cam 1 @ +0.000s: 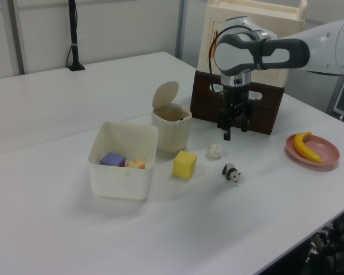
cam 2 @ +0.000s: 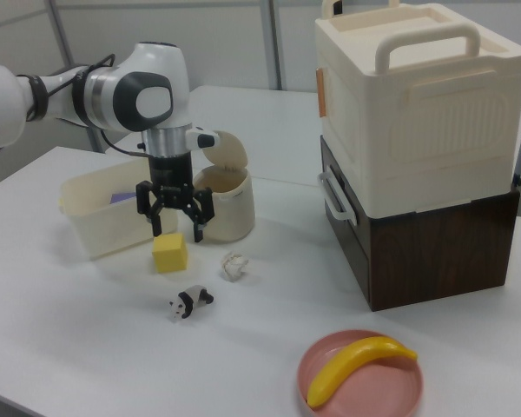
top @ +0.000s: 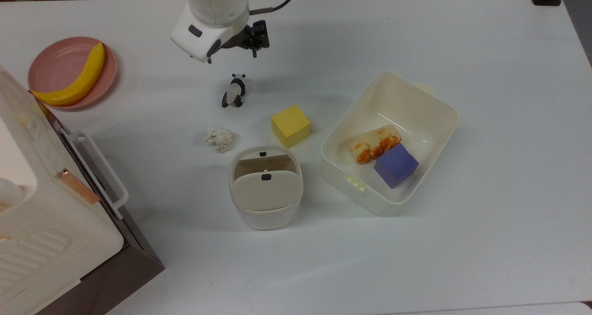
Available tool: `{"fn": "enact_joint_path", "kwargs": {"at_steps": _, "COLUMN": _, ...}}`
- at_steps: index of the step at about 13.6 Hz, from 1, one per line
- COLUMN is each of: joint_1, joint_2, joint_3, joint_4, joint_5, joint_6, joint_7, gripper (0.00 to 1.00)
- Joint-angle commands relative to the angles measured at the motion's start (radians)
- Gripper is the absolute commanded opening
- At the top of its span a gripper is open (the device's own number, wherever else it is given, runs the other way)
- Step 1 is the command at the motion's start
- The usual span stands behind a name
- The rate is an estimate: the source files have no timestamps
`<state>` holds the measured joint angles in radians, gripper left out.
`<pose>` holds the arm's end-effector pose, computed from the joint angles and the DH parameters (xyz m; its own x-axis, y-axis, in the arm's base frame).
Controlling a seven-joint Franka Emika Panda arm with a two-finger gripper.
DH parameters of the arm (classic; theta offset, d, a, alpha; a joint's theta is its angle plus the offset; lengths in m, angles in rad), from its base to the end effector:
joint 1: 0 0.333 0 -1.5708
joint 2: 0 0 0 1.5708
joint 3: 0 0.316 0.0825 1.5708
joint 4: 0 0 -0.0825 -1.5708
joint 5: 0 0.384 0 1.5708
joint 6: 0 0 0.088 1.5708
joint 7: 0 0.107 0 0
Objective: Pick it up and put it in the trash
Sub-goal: 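Close the gripper on the crumpled white paper ball, then lift the paper ball and carry it over the cream trash bin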
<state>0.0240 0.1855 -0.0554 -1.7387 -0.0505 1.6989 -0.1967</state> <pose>0.5897 -0.0216 0.4492 0.9581 0.1701 -0.2303 0.1777 -0.9840 0.0128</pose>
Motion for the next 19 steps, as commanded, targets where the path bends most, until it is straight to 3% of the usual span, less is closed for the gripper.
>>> {"fn": "enact_joint_path", "kwargs": {"at_steps": 1, "joint_1": -0.019, "joint_2": 0.014, "joint_3": -0.007, "joint_4": 0.001, "joint_5": -0.025, "joint_6": 0.196, "joint_7": -0.062, "gripper": 0.95}}
{"fn": "enact_joint_path", "kwargs": {"at_steps": 7, "joint_1": -0.041, "joint_2": 0.139, "joint_3": -0.015, "joint_4": 0.002, "joint_5": -0.077, "joint_6": 0.401, "joint_7": -0.125, "gripper": 0.90}}
{"fn": "enact_joint_path", "kwargs": {"at_steps": 15, "joint_1": -0.012, "joint_2": 0.271, "joint_3": -0.015, "joint_4": 0.016, "joint_5": -0.104, "joint_6": 0.487, "joint_7": -0.109, "gripper": 0.81}}
{"fn": "enact_joint_path", "kwargs": {"at_steps": 17, "joint_1": -0.004, "joint_2": 0.275, "joint_3": -0.015, "joint_4": 0.014, "joint_5": -0.104, "joint_6": 0.487, "joint_7": -0.090, "gripper": 0.69}}
{"fn": "enact_joint_path", "kwargs": {"at_steps": 18, "joint_1": 0.004, "joint_2": 0.275, "joint_3": -0.014, "joint_4": 0.014, "joint_5": -0.103, "joint_6": 0.485, "joint_7": -0.089, "gripper": 0.48}}
{"fn": "enact_joint_path", "kwargs": {"at_steps": 19, "joint_1": 0.005, "joint_2": 0.272, "joint_3": -0.015, "joint_4": 0.016, "joint_5": -0.103, "joint_6": 0.484, "joint_7": -0.098, "gripper": 0.34}}
